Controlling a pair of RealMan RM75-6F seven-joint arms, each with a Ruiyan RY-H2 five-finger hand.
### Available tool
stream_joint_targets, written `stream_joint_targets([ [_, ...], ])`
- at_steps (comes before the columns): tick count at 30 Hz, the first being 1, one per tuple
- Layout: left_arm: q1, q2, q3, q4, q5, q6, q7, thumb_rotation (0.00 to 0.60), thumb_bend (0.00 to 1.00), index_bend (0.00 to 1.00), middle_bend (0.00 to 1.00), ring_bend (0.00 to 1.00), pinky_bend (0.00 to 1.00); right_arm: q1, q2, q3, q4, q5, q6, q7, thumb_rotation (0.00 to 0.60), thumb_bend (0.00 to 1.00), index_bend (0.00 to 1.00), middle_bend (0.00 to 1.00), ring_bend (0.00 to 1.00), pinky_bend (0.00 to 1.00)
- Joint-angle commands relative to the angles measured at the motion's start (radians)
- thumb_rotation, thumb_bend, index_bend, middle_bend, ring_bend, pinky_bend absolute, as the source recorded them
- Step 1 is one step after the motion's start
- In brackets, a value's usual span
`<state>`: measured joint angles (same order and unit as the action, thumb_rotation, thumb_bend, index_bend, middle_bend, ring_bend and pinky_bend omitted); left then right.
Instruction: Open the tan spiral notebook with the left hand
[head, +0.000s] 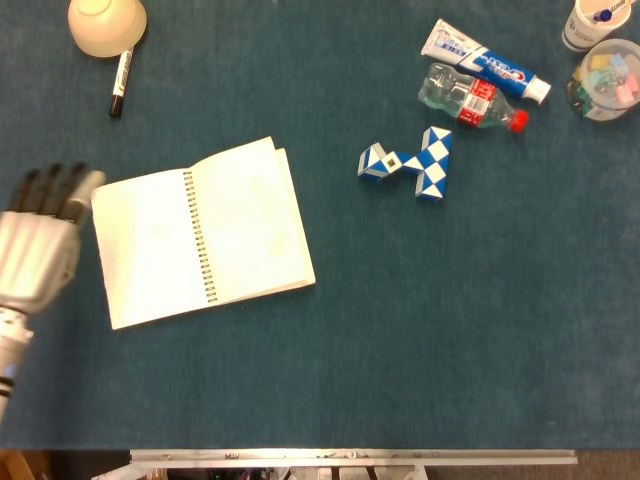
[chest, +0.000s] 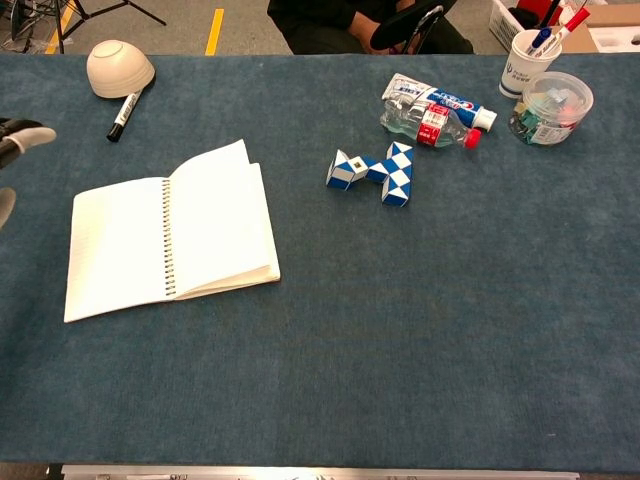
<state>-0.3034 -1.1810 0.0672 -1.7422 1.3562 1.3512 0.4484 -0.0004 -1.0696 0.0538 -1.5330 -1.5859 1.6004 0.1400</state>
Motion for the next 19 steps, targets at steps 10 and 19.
stream_joint_targets([
  [10,0.153,0.018,-0.035,0.062,-0.052,0.121,-0.257,0.6,0.6,0.04,0.05,0.0,0.09,0.015,0.006,-0.003,-0.03,-0.012,-0.016,-0.035,0.6,0.36,0.11,0.24,0.09,0.16],
  [19,0.202,0.027,-0.028,0.099,-0.018,0.138,-0.337,0.6,0.6,0.04,0.05,0.0,0.09,0.02,0.004,-0.006,-0.043,-0.011,-0.024,-0.048,0.6,0.36,0.11,0.24,0.09,0.16],
])
